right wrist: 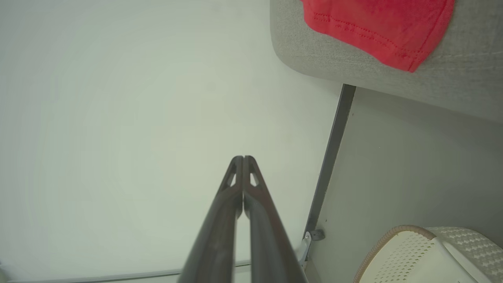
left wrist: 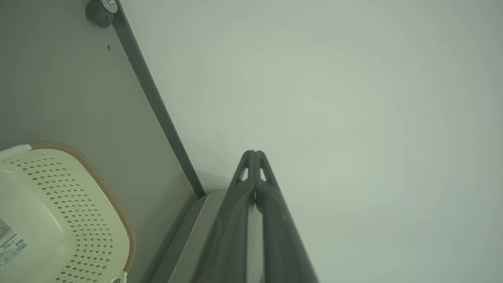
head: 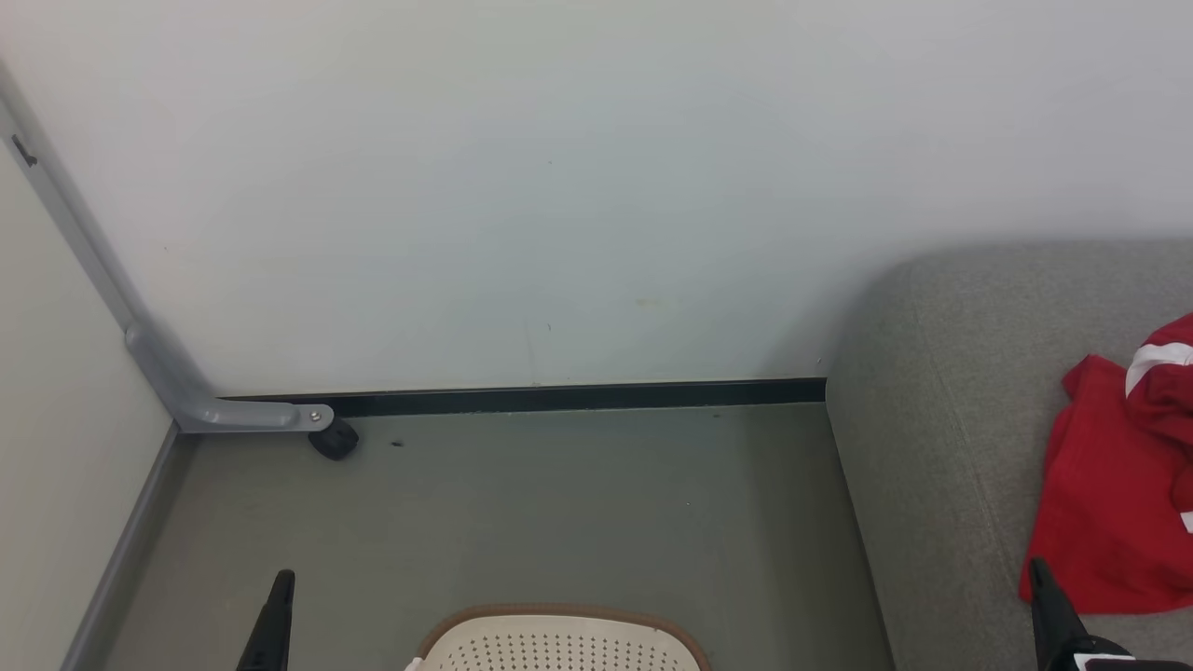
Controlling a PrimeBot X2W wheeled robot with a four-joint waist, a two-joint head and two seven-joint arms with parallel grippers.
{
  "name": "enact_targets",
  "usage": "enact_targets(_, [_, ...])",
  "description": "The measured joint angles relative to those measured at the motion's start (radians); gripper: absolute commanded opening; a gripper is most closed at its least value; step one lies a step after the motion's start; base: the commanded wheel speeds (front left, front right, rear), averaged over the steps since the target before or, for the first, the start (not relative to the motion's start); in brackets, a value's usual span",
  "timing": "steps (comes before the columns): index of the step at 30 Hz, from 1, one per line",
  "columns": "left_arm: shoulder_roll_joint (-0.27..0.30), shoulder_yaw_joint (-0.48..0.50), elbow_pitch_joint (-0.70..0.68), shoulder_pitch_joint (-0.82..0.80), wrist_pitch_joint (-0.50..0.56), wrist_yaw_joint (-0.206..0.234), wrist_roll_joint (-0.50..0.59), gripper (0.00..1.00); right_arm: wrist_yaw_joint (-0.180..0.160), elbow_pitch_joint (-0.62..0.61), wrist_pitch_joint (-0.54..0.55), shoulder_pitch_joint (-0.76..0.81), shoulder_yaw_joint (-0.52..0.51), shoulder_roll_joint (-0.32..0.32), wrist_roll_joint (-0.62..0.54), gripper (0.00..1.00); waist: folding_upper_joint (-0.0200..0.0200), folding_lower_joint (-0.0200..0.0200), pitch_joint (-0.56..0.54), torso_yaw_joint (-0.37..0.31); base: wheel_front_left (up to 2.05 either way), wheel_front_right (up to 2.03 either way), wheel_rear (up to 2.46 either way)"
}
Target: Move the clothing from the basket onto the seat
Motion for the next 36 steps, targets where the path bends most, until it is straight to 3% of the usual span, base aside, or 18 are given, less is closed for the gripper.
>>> enact_targets(7, [-0.009,0.023,0.004,-0.006,0.021,-0.014,-0.074,0.0,0.01,0.004,0.018,-0.009,-0.024,0.007,0.079,0.0,-0.0001,0.0,0.001,0.001,0.0,0.0,0.0])
enact_targets(36, [-0.011,0.023,0.006,-0.016,0.021,-0.016,-0.074,0.0,0.01,0.004,0.018,-0.009,-0.025,0.009,0.079,0.0,0.0,0.0,0.001,0.001,0.0,0.0,0.0])
